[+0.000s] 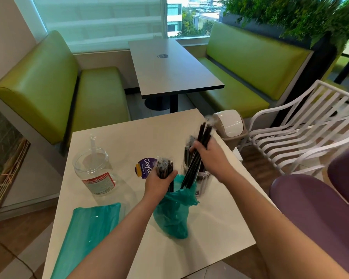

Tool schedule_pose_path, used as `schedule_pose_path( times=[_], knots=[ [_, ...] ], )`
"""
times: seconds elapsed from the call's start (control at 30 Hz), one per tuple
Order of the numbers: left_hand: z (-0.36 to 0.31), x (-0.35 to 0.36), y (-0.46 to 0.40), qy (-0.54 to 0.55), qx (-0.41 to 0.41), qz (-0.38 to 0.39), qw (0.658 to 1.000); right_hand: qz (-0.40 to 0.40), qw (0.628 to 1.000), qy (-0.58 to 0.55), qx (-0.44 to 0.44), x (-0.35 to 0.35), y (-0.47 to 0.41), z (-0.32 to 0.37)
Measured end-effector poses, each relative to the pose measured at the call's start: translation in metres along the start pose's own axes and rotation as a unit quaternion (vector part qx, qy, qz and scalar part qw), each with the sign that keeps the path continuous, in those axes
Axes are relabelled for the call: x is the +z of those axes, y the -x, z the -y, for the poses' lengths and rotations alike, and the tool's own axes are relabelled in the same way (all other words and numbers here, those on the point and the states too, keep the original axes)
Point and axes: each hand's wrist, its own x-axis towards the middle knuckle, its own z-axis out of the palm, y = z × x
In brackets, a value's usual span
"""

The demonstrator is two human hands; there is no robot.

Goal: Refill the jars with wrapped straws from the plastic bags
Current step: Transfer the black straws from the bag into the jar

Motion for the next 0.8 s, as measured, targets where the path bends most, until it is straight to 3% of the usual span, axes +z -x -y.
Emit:
schedule_pose_path(
  times=[0.23,0.37,0.63,0.8],
  knots=[
    [-0.004,0.003,0.004,-0.027,0.008,0.004,1.000,-0.103,0.992,-0.012,-0.072,-0.038,-0.021,0.031],
    [-0.006,0.003,0.006,-0.029,0.009,0.005,1.000,-0.085,0.993,0.031,-0.072,-0.039,-0.024,0.025],
    [-0.007,0.000,0.009,-0.017,0.004,0.003,1.000,-0.057,0.981,0.187,-0.013,-0.023,-0.018,-0.028],
    [-0.009,-0.002,0.012,-0.016,-0.001,-0.004,1.000,-0.058,0.935,0.349,-0.008,-0.010,-0.009,-0.061]
  ],
)
